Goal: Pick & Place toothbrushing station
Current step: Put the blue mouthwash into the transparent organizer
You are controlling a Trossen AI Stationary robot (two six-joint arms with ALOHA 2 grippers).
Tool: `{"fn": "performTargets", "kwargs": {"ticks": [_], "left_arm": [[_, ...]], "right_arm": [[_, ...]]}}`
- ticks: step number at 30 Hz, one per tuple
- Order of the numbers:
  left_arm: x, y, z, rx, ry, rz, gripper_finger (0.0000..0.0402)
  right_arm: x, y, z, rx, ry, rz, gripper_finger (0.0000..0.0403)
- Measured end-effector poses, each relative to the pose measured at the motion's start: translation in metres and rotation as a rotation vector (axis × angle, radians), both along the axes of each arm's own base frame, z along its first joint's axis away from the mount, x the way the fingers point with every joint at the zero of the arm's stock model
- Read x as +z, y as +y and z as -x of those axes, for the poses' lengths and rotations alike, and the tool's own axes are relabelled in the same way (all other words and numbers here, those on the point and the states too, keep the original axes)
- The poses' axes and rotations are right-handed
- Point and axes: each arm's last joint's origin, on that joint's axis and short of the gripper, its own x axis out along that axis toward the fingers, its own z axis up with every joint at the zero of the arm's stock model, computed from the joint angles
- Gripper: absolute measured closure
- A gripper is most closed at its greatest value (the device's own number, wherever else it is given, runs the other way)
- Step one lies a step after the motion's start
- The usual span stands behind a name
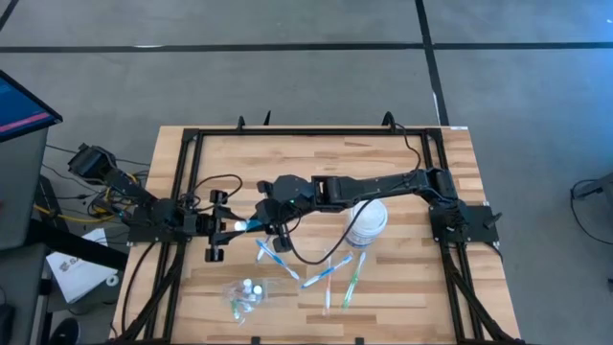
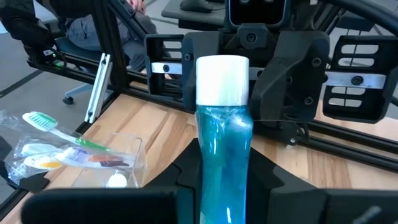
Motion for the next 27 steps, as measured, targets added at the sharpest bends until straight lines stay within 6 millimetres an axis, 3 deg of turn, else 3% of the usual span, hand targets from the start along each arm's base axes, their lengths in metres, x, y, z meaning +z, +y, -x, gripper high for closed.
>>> {"fn": "performTargets", "kwargs": {"ticks": [23, 27], "left_arm": [[0.002, -0.0002, 0.0001, -0.009, -0.017, 0.003, 0.028], [0.002, -0.0004, 0.0002, -0.009, -0.017, -0.001, 0.03]], "right_arm": [[-0.0017, -0.0008, -0.0001, -0.005, 0.011, 0.002, 0.0345], [-0.0052, -0.0005, -0.0022, -0.001, 0.012, 0.0, 0.0345]]}}
